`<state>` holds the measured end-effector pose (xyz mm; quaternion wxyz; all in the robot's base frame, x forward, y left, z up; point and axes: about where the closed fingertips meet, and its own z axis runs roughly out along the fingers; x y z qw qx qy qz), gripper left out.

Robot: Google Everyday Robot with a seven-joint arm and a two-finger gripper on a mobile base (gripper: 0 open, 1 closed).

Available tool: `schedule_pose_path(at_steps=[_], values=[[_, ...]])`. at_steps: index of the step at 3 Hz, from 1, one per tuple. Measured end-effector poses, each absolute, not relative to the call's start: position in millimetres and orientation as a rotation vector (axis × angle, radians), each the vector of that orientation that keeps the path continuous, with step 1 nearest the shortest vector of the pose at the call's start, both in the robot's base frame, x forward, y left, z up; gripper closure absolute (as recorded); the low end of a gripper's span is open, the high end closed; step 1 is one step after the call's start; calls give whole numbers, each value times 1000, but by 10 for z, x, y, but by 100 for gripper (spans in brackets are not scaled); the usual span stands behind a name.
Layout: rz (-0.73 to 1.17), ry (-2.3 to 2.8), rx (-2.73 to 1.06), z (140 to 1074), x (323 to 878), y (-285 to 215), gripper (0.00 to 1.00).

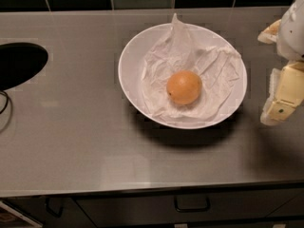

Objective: Pick orange from white bowl

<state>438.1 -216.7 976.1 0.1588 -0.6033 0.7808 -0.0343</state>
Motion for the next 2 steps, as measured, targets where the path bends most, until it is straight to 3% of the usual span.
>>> schedule_pose_path(at_steps=[2], values=[[-98, 2188, -1748, 9740, 4548, -2037, 0]])
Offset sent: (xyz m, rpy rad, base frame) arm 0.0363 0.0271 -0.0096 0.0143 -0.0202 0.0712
